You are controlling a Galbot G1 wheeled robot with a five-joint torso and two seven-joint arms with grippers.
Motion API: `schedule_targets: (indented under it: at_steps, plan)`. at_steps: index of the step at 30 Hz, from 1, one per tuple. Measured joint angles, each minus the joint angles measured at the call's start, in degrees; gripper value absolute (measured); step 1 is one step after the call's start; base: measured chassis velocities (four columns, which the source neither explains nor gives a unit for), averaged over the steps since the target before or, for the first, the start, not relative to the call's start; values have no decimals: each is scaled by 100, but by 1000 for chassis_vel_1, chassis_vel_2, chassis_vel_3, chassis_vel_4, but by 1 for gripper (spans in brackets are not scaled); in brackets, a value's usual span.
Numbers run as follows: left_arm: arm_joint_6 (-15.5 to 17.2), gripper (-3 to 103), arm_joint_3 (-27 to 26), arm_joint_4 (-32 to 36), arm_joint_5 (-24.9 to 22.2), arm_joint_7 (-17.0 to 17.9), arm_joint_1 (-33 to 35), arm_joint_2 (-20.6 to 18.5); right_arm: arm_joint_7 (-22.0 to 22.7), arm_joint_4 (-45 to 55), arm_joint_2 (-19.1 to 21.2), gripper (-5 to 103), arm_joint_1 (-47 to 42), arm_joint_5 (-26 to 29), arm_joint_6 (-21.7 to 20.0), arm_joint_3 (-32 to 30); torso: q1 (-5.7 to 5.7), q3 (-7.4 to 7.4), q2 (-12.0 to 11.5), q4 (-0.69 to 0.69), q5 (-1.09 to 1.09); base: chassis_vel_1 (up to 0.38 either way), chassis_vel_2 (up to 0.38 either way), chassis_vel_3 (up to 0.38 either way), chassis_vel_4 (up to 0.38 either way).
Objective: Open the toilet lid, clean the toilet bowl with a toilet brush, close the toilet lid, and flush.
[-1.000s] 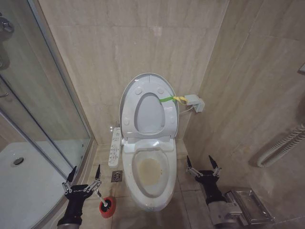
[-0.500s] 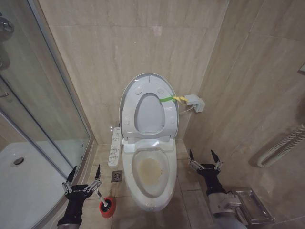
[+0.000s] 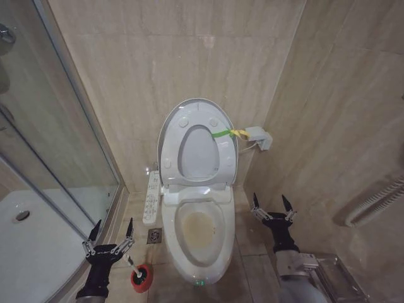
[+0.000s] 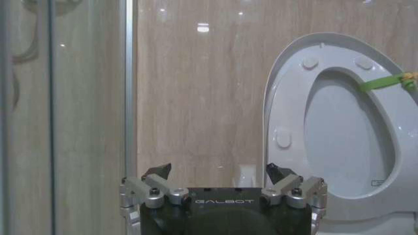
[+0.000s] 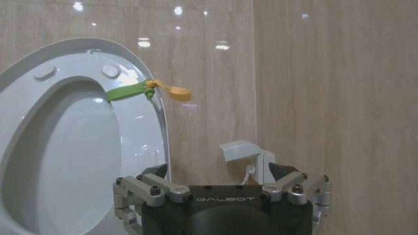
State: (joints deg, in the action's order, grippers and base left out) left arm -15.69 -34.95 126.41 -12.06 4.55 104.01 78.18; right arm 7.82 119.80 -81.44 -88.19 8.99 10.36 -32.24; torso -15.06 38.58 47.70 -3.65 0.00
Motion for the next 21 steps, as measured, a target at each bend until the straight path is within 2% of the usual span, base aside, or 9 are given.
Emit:
schedule_targets:
  at_steps: [6,12,18,21]
  plan:
    - [0,98,0,0,0,0,-1,0,94,-63,136,100,354,-39,-229,9,1,0,-1,1,1,-21,18,23,-16]
    - [0,98,0,0,0,0,0,0,162,-270,326,100,803,174,-374,88,4,-2,0,0,1,0,0,0,0]
    - [0,98,0,0,0,0,0,0,264,-835,493,100,1584,380,-398,222,3,-1,0,1,1,0,0,0,0]
    - [0,98,0,1,0,0,0,0,292,-1393,616,100,2288,606,-397,322,3,-1,0,2,0,0,0,0,0]
